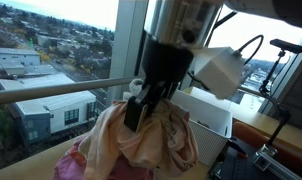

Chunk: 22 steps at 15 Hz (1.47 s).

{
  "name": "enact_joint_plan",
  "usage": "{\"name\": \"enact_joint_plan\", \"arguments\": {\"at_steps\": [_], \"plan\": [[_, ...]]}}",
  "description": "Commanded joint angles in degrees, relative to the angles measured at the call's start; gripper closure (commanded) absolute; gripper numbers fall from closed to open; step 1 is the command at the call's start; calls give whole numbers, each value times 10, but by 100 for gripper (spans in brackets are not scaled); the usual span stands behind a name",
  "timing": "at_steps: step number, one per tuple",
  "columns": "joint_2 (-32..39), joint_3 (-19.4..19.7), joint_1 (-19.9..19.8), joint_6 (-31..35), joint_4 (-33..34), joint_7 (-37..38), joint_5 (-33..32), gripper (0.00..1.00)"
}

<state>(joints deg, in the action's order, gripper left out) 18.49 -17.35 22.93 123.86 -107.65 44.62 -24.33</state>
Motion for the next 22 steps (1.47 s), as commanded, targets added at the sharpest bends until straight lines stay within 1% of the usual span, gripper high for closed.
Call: {"name": "enact_joint_plan", "arguments": {"at_steps": [1,4,9,10,11,13,16,17,18,20,21,22], "plan": [[73,34,23,8,48,-12,-4,100],[139,58,32,25,84,-27,5,100],[244,92,45,41,176,-64,22,100],[255,97,44,38,191,-71,29,75],[261,100,43,34,204,-77,39,73],[252,100,36,17,213,-96,64,60],[193,97,26,-29,198,-108,115,38],[162,96,21,-44,185,-109,129,31],[138,98,18,-57,179,-108,138,23],[90,105,8,-74,163,-102,144,10],[64,110,-2,-80,149,-102,143,2],[40,116,-13,-83,135,-104,139,0]]}}
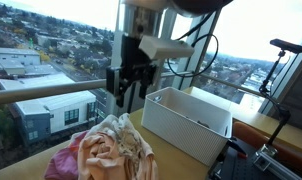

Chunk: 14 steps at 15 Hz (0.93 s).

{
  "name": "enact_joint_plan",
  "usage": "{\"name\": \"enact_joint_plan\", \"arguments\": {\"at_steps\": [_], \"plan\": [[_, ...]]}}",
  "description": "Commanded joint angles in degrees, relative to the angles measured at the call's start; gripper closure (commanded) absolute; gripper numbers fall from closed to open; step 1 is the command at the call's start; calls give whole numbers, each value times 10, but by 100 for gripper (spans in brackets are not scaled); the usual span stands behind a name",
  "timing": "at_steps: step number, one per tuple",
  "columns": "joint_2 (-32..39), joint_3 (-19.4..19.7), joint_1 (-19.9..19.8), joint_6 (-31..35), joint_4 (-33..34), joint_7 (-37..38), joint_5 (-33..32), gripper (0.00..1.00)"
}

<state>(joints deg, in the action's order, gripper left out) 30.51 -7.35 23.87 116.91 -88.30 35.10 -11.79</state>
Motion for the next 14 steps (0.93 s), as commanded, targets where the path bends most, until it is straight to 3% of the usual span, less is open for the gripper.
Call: {"name": "enact_joint_plan", "arguments": {"at_steps": [1,8,14], "plan": [[-102,22,-36,-16,-74,-10,10,0],[-206,80,-151,49,-224,-39,-12,0],[-181,127,-237,160,-324,-95,0,0]]}}
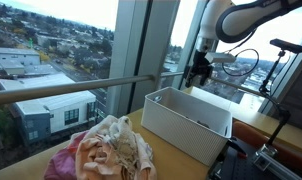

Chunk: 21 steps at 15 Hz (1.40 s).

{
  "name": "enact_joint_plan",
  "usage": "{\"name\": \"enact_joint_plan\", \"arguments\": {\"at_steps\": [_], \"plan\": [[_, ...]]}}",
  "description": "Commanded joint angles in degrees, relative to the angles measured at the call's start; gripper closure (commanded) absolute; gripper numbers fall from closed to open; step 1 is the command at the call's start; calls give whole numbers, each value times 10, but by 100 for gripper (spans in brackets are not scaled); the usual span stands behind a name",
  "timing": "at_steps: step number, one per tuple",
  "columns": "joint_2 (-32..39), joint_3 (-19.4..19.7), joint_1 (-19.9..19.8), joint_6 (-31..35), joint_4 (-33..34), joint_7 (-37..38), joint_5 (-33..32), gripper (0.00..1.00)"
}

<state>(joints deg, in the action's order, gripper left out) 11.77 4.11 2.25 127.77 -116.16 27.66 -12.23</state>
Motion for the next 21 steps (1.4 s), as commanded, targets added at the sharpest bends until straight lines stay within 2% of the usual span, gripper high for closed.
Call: {"name": "enact_joint_plan", "arguments": {"at_steps": [1,4,8,13,14,15,21], "plan": [[18,16,-27,69,-57,-23,4,0],[53,22,-31,104,-92,-19,6,0],[89,26,-14,139,-138,-10,1,0],[118,26,-1,138,-147,-10,19,0],[123,26,-1,138,-143,-10,22,25],[127,27,0,138,-139,-10,24,26],[135,19,-6,132,-127,-20,65,73]]}}
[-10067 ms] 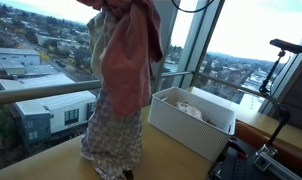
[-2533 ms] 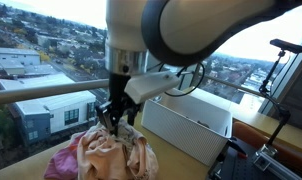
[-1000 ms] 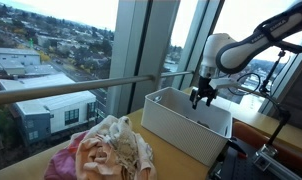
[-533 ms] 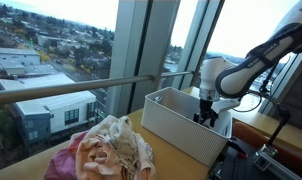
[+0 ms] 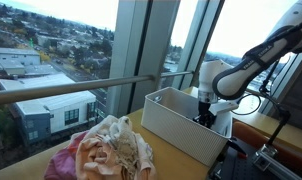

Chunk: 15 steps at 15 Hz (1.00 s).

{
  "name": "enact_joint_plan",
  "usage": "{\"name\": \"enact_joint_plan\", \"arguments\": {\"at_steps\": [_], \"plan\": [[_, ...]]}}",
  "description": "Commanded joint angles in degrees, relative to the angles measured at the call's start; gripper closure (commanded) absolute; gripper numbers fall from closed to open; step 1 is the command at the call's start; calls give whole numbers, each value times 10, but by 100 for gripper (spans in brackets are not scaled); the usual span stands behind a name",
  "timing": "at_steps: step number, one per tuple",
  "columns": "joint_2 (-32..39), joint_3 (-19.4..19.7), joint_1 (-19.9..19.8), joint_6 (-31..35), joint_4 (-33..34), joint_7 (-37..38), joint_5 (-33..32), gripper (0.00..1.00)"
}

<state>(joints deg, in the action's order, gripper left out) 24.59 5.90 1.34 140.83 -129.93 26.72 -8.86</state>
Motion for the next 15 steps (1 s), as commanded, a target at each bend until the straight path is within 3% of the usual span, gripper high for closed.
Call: {"name": "enact_joint_plan", "arguments": {"at_steps": [1,3,5,11,15], "plan": [[5,1,4,0,12,-10,36,80],[-2,1,5,-6,16,-10,46,94],[-20,3,10,-18,21,-6,47,100],[-117,-5,61,-69,67,40,-2,97],[-154,-44,102,-114,135,72,-63,97]]}}
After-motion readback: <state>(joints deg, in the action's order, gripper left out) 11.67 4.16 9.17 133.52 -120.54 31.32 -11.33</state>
